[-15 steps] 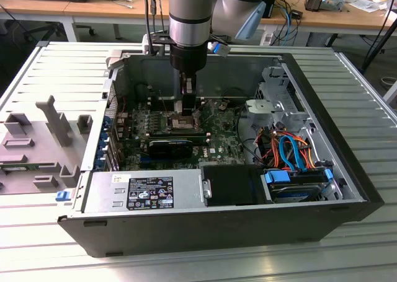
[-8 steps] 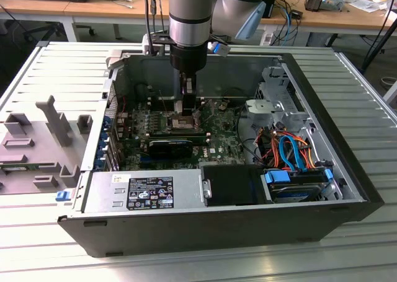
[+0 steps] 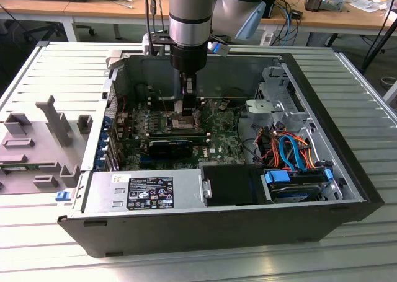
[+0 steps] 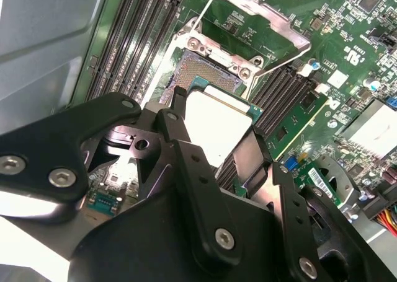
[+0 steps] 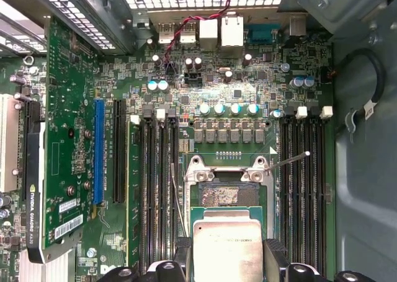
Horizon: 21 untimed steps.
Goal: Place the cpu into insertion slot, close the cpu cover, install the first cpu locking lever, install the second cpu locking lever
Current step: 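Place the cpu into insertion slot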
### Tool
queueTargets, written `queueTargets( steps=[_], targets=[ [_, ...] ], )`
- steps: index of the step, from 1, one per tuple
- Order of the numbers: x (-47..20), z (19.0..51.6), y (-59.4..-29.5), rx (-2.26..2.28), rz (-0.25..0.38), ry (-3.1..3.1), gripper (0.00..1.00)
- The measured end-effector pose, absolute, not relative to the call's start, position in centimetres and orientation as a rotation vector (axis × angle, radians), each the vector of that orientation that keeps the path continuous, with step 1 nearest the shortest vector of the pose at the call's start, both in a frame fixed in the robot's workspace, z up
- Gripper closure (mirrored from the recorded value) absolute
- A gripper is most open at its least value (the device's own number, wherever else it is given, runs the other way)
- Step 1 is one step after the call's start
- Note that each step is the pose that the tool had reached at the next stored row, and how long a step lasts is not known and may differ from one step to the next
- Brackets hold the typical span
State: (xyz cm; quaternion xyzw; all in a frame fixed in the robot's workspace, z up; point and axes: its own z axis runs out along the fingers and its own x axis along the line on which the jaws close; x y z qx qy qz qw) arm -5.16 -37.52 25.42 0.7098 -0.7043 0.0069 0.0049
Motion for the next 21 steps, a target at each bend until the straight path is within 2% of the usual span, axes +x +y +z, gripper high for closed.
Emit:
queueTargets(
  steps=[21],
  targets=[
    [-5.16,25.42,-37.52,2.247,0.022,-2.182,0.46]
  ],
)
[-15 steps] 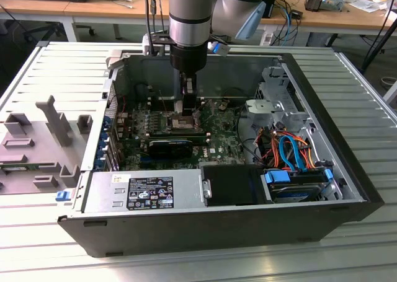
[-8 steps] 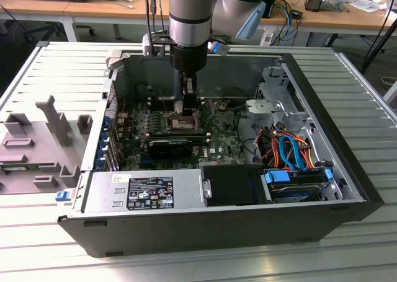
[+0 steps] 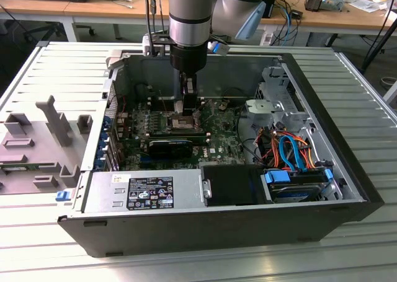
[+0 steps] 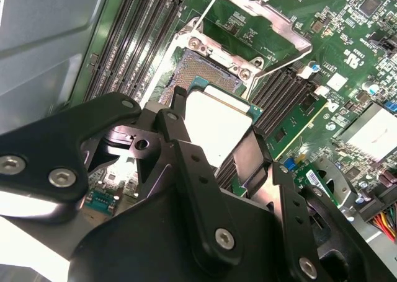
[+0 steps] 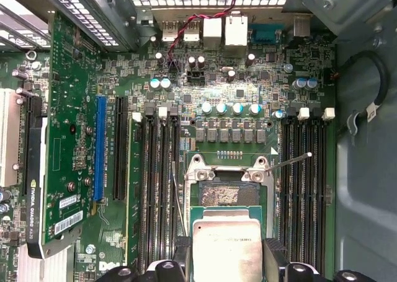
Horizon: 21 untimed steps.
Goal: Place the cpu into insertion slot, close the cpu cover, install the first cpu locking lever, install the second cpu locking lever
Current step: 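Place the cpu into insertion slot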
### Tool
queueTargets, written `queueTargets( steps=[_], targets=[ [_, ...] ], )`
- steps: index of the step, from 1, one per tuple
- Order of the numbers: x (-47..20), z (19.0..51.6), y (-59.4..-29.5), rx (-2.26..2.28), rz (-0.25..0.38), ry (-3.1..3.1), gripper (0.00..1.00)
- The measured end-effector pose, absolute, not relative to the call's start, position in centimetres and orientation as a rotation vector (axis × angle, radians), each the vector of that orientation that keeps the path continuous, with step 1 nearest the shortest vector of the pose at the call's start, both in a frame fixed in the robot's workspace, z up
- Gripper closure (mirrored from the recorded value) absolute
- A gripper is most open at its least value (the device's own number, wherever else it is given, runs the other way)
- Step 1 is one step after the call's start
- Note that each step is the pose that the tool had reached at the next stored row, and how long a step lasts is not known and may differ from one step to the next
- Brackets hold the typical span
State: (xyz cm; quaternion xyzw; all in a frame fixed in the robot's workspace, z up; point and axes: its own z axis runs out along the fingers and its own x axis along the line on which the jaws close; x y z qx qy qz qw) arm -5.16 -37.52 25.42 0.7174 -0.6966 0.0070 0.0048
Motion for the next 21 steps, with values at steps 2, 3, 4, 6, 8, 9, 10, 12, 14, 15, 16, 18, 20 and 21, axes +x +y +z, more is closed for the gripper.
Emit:
queueTargets(
  steps=[2,3,4,6,8,9,10,12,14,15,16,18,20,21],
  targets=[
    [-5.16,25.42,-37.52,2.249,0.022,-2.179,0.46],
    [-5.16,25.42,-37.52,2.25,0.022,-2.178,0.46],
    [-5.16,25.42,-37.52,2.251,0.022,-2.177,0.46],
    [-5.16,25.42,-37.52,2.253,0.022,-2.175,0.46],
    [-5.16,25.42,-37.52,2.255,0.022,-2.173,0.46],
    [-5.16,25.42,-37.52,2.256,0.022,-2.172,0.46],
    [-5.16,25.42,-37.52,2.257,0.022,-2.171,0.46],
    [-5.16,25.42,-37.52,2.259,0.022,-2.169,0.46],
    [-5.16,25.42,-37.52,2.261,0.022,-2.167,0.46],
    [-5.16,25.42,-37.52,2.262,0.022,-2.166,0.46],
    [-5.16,25.42,-37.52,2.264,0.022,-2.165,0.46],
    [-5.16,25.42,-37.52,2.267,0.022,-2.162,0.46],
    [-5.16,25.42,-37.52,2.269,0.022,-2.159,0.46],
    [-5.16,25.42,-37.52,2.27,0.022,-2.158,0.46]
  ],
)
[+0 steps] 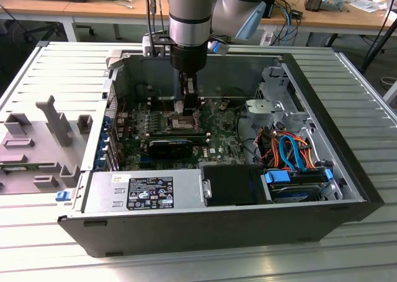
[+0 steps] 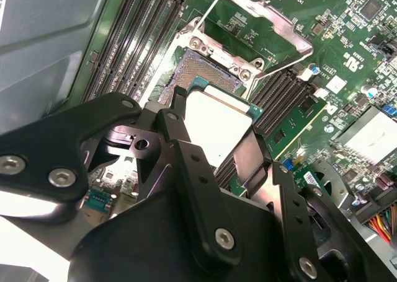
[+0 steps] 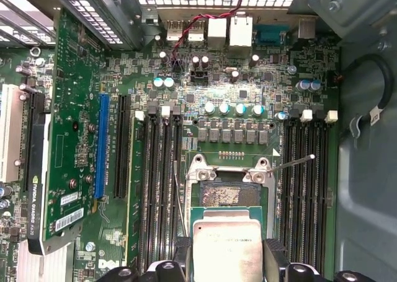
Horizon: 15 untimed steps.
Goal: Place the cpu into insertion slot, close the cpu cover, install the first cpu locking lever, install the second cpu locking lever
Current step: 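Place the cpu into insertion slot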
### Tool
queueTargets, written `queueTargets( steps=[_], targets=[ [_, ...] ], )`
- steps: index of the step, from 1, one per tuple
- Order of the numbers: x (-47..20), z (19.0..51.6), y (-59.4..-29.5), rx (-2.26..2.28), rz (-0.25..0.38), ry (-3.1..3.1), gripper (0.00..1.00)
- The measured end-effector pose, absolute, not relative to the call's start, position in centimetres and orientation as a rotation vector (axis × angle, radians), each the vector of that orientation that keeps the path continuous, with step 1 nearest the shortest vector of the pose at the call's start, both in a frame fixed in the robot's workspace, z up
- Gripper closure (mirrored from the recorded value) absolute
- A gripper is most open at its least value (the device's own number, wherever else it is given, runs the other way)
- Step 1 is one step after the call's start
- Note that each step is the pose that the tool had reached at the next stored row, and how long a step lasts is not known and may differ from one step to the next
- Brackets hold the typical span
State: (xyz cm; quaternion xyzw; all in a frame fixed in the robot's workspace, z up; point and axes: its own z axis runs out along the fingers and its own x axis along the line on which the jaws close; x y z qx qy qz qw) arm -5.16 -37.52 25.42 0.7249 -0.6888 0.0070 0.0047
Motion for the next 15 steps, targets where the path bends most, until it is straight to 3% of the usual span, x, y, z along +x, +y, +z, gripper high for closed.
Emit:
queueTargets(
  steps=[15],
  targets=[
    [-5.16,25.42,-37.52,2.285,0.022,-2.142,0.46]
  ],
)
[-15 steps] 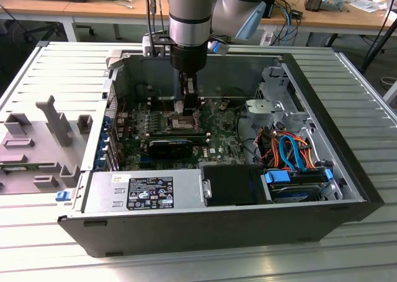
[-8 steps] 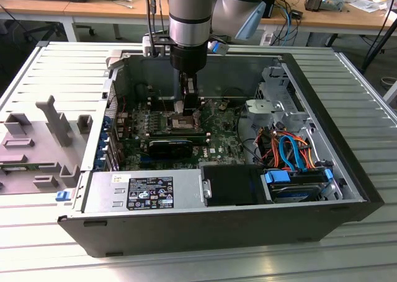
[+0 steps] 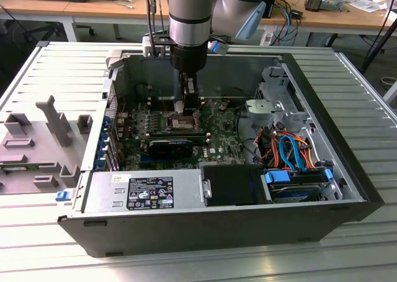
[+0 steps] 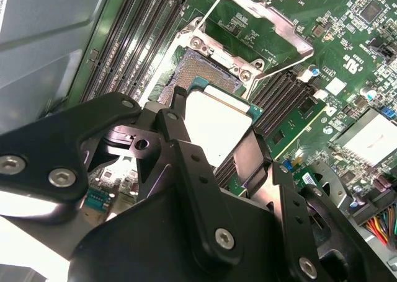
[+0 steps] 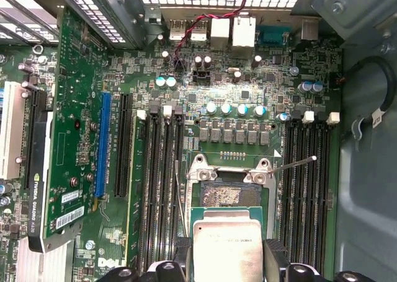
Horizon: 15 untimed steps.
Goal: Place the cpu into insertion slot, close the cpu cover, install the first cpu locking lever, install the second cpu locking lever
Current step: 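Place the cpu into insertion slot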
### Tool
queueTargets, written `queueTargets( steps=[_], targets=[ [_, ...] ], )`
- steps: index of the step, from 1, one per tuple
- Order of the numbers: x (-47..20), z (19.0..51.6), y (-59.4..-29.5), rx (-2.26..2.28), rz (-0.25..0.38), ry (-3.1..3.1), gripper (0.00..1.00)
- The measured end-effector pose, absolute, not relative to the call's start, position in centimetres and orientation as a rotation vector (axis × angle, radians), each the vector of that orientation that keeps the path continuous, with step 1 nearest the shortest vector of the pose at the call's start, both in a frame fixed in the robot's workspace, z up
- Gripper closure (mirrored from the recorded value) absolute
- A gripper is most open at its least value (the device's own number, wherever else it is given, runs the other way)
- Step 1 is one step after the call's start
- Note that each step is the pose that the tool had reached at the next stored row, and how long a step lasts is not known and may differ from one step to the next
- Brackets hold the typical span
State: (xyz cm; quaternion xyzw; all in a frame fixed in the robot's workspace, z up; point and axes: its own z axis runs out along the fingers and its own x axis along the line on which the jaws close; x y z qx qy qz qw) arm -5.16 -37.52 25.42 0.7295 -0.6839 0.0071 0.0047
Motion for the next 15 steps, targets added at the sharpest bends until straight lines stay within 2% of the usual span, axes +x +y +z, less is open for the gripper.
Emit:
queueTargets(
  steps=[15],
  targets=[
    [-5.16,25.42,-37.52,2.299,0.022,-2.128,0.46]
  ],
)
